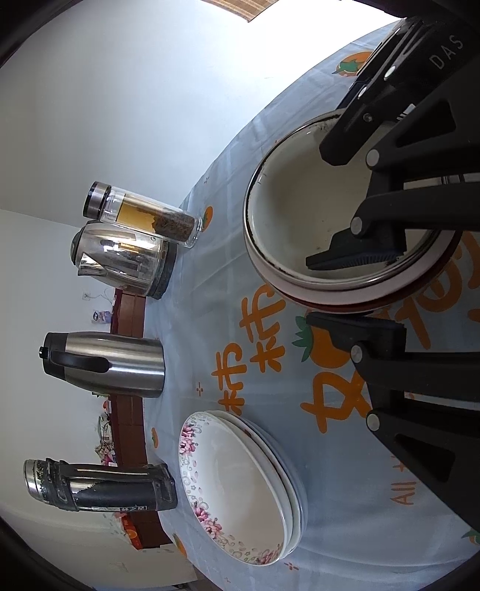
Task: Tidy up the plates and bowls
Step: 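Lift and carry the nested bowls with the left gripper over the floral plates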
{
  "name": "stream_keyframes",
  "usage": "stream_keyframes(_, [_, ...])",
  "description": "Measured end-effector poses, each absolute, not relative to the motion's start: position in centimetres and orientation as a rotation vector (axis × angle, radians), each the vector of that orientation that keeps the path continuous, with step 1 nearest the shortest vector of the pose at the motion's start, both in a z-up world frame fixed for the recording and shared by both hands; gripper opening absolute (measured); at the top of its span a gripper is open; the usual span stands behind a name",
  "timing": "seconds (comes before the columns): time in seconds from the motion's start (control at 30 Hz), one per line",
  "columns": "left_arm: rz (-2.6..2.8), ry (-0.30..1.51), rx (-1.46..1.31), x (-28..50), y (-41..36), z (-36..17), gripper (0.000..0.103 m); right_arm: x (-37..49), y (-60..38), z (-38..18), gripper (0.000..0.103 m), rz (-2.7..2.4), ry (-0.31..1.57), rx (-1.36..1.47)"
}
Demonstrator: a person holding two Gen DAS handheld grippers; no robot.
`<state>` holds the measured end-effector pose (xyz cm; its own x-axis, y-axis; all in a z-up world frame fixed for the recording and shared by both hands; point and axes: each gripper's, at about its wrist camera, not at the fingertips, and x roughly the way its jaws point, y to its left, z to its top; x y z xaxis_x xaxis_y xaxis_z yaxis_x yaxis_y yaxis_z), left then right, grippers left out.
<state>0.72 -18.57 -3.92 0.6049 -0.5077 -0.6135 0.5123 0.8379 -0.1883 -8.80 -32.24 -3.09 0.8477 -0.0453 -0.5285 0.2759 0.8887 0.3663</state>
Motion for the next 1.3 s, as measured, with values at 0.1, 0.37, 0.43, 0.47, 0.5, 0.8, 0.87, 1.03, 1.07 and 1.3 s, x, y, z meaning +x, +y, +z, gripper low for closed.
stream_keyframes(0.1, [-0.591,0.703,0.004,0.5,-18.3,-3.8,0.025,-9.0,-32.1,-3.0,0.037,-0.176,0.533,0.449])
stream_keyframes(0.37, [-0.588,0.682,0.020,-0.3,-18.0,-3.3,0.025,-9.7,-31.9,-2.8,0.037,-0.170,0.523,0.454])
stream_keyframes(0.43, [-0.585,0.680,0.025,-0.6,-17.9,-3.3,0.025,-9.7,-31.8,-2.8,0.037,-0.168,0.525,0.455])
stream_keyframes(0.47, [-0.583,0.676,0.029,-0.7,-17.8,-3.2,0.025,-9.8,-31.7,-2.8,0.037,-0.166,0.525,0.455])
stream_keyframes(0.5, [-0.582,0.675,0.030,-0.8,-17.8,-3.2,0.025,-9.9,-31.6,-2.7,0.037,-0.163,0.524,0.456])
stream_keyframes(0.8, [-0.568,0.652,0.033,-2.0,-16.1,-2.4,0.025,-10.6,-30.4,-2.8,0.037,-0.146,0.541,0.466])
stream_keyframes(0.87, [-0.565,0.649,0.034,-2.2,-15.7,-2.3,0.025,-10.8,-29.9,-2.6,0.037,-0.142,0.539,0.465])
stream_keyframes(1.03, [-0.551,0.647,0.020,-2.4,-14.3,-2.2,0.025,-11.3,-28.6,-2.3,0.037,-0.132,0.538,0.456])
stream_keyframes(1.07, [-0.548,0.645,0.017,-2.5,-14.0,-2.1,0.025,-11.3,-28.2,-2.2,0.037,-0.130,0.539,0.453])
stream_keyframes(1.3, [-0.524,0.619,0.008,-2.9,-11.5,-1.3,0.025,-11.1,-25.9,-1.7,0.037,-0.096,0.536,0.444])
